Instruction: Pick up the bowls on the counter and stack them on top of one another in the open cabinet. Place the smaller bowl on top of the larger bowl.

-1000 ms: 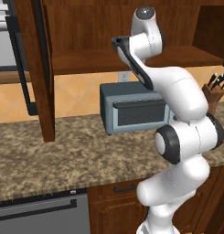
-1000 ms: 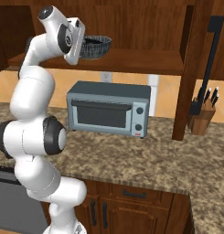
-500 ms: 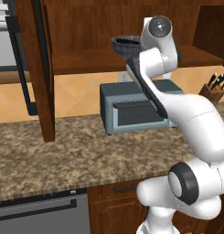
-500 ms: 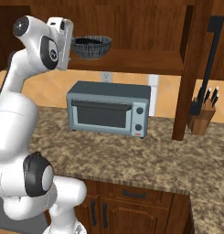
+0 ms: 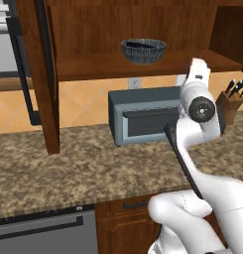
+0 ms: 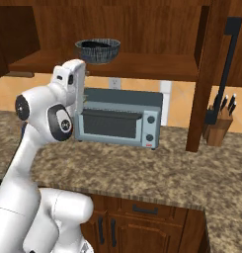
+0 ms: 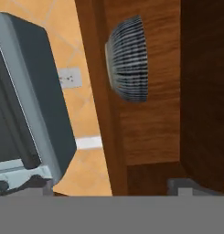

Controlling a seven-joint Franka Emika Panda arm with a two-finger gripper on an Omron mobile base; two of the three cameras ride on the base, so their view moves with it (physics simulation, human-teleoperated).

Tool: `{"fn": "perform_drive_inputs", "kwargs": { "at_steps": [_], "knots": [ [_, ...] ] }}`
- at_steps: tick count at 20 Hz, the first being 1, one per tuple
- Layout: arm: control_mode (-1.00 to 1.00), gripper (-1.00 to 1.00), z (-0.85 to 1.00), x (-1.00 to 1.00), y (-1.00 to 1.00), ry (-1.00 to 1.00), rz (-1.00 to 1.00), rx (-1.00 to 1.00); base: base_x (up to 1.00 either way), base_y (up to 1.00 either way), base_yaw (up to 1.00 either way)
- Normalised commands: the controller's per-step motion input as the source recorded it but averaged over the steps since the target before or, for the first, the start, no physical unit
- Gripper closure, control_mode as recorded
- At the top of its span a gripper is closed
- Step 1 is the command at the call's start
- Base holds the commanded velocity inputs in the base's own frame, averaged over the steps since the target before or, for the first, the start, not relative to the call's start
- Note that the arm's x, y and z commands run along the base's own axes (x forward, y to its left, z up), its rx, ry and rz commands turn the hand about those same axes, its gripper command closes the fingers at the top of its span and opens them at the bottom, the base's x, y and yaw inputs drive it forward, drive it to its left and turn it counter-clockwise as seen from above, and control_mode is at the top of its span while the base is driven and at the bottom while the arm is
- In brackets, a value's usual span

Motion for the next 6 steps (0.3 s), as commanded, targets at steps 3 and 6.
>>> {"fn": "perform_drive_inputs", "kwargs": {
  "at_steps": [3,6],
  "knots": [
    [-1.0,-1.0,-1.0,-1.0,-0.97,-0.13,-0.08,0.0,0.0,0.0,0.0],
    [-1.0,-1.0,-1.0,-1.0,-0.77,-0.02,-0.07,0.03,0.0,0.0,0.0]
  ]
}}
